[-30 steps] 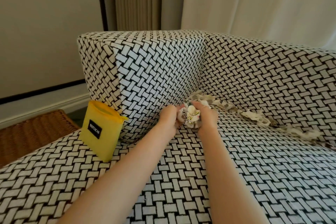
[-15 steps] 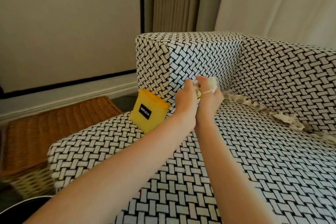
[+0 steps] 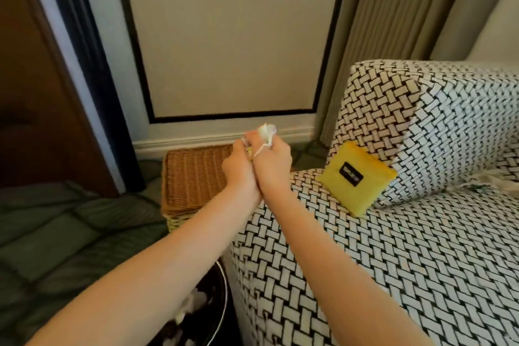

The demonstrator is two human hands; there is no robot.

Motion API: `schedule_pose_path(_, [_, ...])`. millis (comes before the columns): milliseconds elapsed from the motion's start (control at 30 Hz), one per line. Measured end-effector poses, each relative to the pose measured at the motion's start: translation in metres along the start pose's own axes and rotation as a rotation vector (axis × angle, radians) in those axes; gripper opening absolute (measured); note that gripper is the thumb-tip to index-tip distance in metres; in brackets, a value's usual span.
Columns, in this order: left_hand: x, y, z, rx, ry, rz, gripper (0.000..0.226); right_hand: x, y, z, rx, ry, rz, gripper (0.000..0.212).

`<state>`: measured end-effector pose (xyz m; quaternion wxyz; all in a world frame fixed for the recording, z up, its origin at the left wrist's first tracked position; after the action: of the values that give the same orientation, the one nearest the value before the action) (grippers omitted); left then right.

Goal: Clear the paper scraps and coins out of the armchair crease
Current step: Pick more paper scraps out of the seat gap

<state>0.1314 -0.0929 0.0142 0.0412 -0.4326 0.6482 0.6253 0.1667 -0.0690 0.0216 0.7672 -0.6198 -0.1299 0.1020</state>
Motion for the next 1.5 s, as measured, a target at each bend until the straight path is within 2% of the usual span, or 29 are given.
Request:
schedule_pose_path(100, [0.059,0.013,0.016,0.024,0.100,-0.074,0.024,-0.054,0.017,-0.005,-0.075,-0.155,-0.141,0.024])
schedule_pose_path(233, [0.123,0.021,0.027,0.011,0.203,-0.097,0.022,-0.109,0.035,-0.015,-0.127,-0.262,-0.195,0.021])
schedule_pose_path(400, [0.194,0.010,0.034,0.078,0.238,-0.136,0.019,-0.158,0.069,-0.036,-0.177,-0.388,-0.338,0.029])
schedule_pose_path(533, [0.231,-0.001,0.037,0.234,0.202,0.007,0.026,-0.169,0.097,-0.046,-0.370,-0.525,-0.442,0.036])
schedule_pose_path(633, [0.247,-0.011,0.034,0.305,0.230,-0.015,0.024,-0.170,0.111,-0.053,-0.556,-0.573,-0.345,0.037])
schedule_pose_path(733, [0.256,-0.021,0.029,0.341,0.185,0.011,0.030,-0.166,0.120,-0.060,-0.704,-0.588,-0.259,0.039])
schedule_pose_path(800, [0.258,-0.021,0.024,0.398,0.155,0.178,0.028,-0.162,0.123,-0.061,-0.742,-0.626,-0.278,0.045])
schedule_pose_path(867, [0.261,-0.019,0.022,0.410,0.190,0.482,0.016,-0.155,0.126,-0.061,-0.748,-0.723,-0.375,0.047])
schedule_pose_path(933, [0.266,-0.015,0.023,0.399,0.218,0.812,0.018,-0.147,0.127,-0.061,-0.739,-0.816,-0.476,0.047])
schedule_pose_path(1000, [0.264,-0.012,0.023,0.410,0.145,0.975,0.019,-0.139,0.129,-0.061,-0.750,-0.892,-0.523,0.052])
schedule_pose_path(1067, [0.262,-0.008,0.024,0.418,0.100,1.075,0.021,-0.133,0.127,-0.061,-0.805,-0.974,-0.561,0.056])
schedule_pose_path(1133, [0.258,-0.003,0.025,0.414,0.065,1.158,0.021,-0.130,0.125,-0.060,-0.870,-1.045,-0.576,0.051])
schedule_pose_path(1267, [0.248,0.007,0.029,0.416,-0.036,1.321,0.016,-0.126,0.117,-0.052,-0.970,-1.102,-0.547,0.052])
schedule_pose_path(1367, [0.231,0.015,0.034,0.353,-0.060,1.389,0.020,-0.118,0.103,-0.039,-0.901,-1.014,-0.537,0.052])
schedule_pose_path(1500, [0.195,0.032,0.044,0.235,-0.084,1.290,0.006,-0.104,0.075,-0.018,-0.762,-0.946,-0.491,0.041])
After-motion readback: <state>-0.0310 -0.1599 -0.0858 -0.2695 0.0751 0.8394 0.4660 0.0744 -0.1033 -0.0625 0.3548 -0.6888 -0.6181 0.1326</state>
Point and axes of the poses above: each hand's wrist, its own z-axis towards the middle knuckle, its own x-axis out of the back of the hand, y = z × x, the point moved 2 cm from there along z, towards the middle knuckle, and after that the axes turned 11 degrees about -y, right-handed, at the moved point
